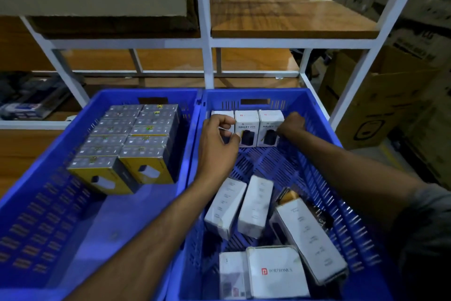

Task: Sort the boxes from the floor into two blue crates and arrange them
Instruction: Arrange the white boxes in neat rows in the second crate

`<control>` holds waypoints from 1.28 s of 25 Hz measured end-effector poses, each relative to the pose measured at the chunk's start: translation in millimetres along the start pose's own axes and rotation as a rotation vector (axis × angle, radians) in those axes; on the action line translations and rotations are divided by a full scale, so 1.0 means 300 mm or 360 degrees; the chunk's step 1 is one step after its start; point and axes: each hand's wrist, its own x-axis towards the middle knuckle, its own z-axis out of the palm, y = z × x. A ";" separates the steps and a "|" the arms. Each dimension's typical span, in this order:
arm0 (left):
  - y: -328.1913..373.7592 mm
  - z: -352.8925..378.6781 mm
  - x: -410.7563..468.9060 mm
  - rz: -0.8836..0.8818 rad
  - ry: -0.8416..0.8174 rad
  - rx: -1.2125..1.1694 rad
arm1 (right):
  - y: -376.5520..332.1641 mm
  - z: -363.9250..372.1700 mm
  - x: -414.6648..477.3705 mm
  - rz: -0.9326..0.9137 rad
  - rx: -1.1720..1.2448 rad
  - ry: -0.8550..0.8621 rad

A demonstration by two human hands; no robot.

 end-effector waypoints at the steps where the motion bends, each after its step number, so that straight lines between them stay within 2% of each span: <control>1: 0.015 -0.012 0.002 0.0058 -0.0020 0.0039 | -0.007 -0.027 -0.018 0.0072 0.0070 0.0047; 3: 0.021 -0.049 0.025 0.0317 -0.0004 0.0481 | -0.018 -0.079 -0.101 0.0064 0.0237 0.0183; 4: 0.013 -0.070 0.041 0.0456 -0.0012 0.0820 | -0.027 -0.089 -0.146 -0.0053 0.0262 0.0242; 5: 0.001 -0.086 0.055 0.0528 -0.0063 0.1089 | -0.036 -0.091 -0.191 -0.0214 0.0216 0.0189; 7: -0.023 -0.104 0.071 0.0510 -0.0259 0.1354 | -0.072 -0.101 -0.290 -0.0538 0.0026 -0.0328; 9: -0.040 -0.099 0.077 0.0502 -0.0415 0.1346 | -0.103 -0.110 -0.389 -0.0810 -0.0248 -0.1008; 10: -0.042 -0.094 0.081 0.0489 -0.0482 0.1312 | -0.110 -0.108 -0.437 -0.0928 -0.0357 -0.1255; 12: -0.038 -0.086 0.085 0.0450 -0.0599 0.1319 | -0.109 -0.077 -0.492 -0.1072 -0.0514 -0.1516; 14: -0.045 -0.089 0.083 0.0442 -0.0618 0.1340 | -0.106 -0.012 -0.525 -0.1341 -0.0693 -0.1512; 16: -0.059 -0.090 0.083 0.0414 -0.0568 0.1202 | -0.108 0.032 -0.529 -0.1489 -0.0715 -0.1457; 19: -0.049 -0.089 0.089 0.0342 -0.0488 0.1003 | -0.105 0.057 -0.528 -0.1363 -0.0496 -0.1380; 24: -0.048 -0.090 0.087 0.0368 -0.0506 0.1034 | -0.076 0.077 -0.494 -0.1416 -0.0743 -0.1258; 27: -0.018 -0.095 0.072 0.0446 -0.0538 0.1206 | -0.082 -0.036 -0.421 -0.1308 -0.0418 -0.1195; 30: 0.006 -0.103 0.053 0.0473 -0.0755 0.1464 | -0.067 -0.176 -0.364 -0.1085 0.0338 -0.1101; 32: -0.006 -0.107 0.067 0.0391 -0.0866 0.1335 | -0.055 -0.215 -0.349 -0.0925 0.0760 -0.1073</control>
